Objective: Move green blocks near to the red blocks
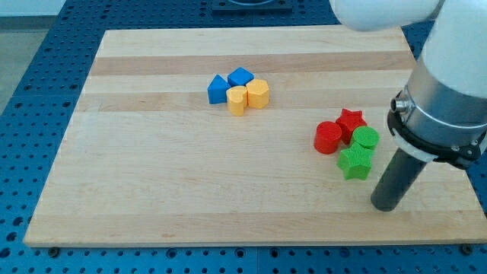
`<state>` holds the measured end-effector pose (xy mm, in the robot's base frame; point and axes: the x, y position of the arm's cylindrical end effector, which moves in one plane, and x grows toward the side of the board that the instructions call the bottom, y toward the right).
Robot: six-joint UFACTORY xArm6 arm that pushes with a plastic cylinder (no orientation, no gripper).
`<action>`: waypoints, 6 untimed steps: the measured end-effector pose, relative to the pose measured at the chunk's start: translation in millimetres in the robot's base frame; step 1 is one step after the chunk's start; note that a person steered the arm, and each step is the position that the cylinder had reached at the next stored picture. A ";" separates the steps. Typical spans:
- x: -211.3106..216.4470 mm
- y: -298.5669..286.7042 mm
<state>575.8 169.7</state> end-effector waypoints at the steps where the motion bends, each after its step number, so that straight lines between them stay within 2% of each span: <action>1: -14.5 -0.4; 2: -36.9 -0.5; 3: -39.8 -1.9; 5: -41.4 -1.9; 6: -27.3 -2.0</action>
<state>548.5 167.8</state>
